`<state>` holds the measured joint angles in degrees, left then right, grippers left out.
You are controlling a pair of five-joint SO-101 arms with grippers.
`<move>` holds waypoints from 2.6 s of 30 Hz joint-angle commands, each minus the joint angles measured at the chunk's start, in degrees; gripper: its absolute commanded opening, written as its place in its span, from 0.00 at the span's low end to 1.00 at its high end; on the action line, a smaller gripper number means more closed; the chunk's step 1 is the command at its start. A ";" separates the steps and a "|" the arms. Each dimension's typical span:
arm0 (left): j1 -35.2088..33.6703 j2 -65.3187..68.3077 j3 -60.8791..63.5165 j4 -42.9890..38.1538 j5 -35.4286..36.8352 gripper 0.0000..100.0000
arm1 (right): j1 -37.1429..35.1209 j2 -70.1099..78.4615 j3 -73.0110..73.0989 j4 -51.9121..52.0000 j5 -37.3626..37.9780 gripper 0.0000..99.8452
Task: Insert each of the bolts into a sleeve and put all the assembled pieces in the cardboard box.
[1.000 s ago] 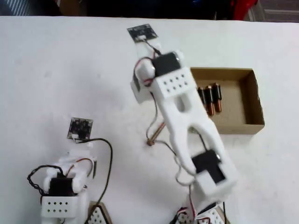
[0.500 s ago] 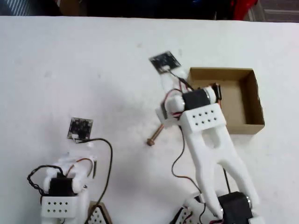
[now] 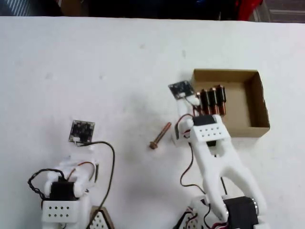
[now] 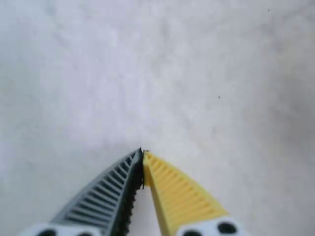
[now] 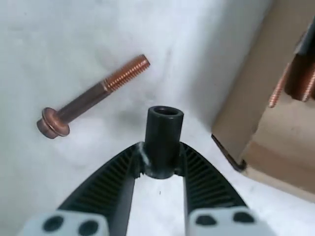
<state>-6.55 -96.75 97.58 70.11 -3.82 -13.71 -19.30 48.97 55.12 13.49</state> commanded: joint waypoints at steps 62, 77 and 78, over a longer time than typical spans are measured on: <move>-0.31 -0.57 -1.32 0.09 -0.35 0.02 | 0.48 7.78 -1.23 -11.21 5.10 0.02; -0.31 -0.57 -0.09 -7.21 -0.53 0.02 | 0.92 -12.88 -14.68 12.88 4.57 0.02; -0.31 -0.57 -0.09 -7.30 -0.53 0.02 | 0.92 -15.69 -14.59 14.29 4.57 0.02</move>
<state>-6.55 -96.75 97.58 64.84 -3.82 -13.45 -24.40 37.89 64.79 17.89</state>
